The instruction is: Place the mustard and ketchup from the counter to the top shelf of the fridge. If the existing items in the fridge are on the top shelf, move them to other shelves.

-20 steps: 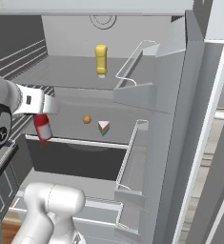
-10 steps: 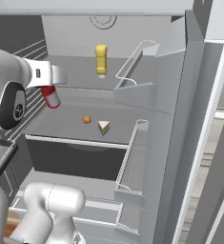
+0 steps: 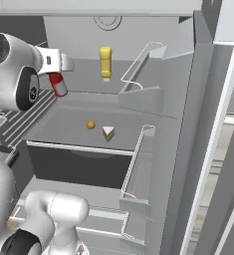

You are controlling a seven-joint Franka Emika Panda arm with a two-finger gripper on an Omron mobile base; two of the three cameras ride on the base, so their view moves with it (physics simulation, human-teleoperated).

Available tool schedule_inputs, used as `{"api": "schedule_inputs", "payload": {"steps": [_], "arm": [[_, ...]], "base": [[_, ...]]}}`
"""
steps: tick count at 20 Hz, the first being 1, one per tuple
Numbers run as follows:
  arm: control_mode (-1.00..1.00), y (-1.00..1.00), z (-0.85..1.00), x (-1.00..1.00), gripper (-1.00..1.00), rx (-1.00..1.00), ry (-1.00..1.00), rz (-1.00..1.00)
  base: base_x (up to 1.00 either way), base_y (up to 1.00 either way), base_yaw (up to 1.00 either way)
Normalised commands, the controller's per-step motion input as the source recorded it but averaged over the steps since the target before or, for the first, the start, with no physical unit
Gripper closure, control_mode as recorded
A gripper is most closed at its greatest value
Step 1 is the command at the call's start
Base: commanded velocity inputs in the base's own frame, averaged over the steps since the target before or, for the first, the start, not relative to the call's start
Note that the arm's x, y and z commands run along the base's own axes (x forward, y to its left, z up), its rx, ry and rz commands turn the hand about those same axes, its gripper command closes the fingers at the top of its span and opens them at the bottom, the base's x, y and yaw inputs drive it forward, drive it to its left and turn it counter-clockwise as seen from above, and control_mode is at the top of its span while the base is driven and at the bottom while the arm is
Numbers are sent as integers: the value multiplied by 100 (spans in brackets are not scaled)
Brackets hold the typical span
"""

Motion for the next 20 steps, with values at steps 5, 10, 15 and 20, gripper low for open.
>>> {"api": "schedule_inputs", "payload": {"steps": [5, 10, 15, 20], "arm": [[-100, 19, 0, 53, 100, 0, 0, 0], [-100, 3, 0, 60, 100, 0, 0, 0], [-100, 0, 0, 68, 100, 2, 0, 0], [-100, 0, -10, 60, 100, 0, 0, 0]], "base": [[0, 0, 0], [0, 0, 0], [0, 0, 0], [0, 0, 0]]}}
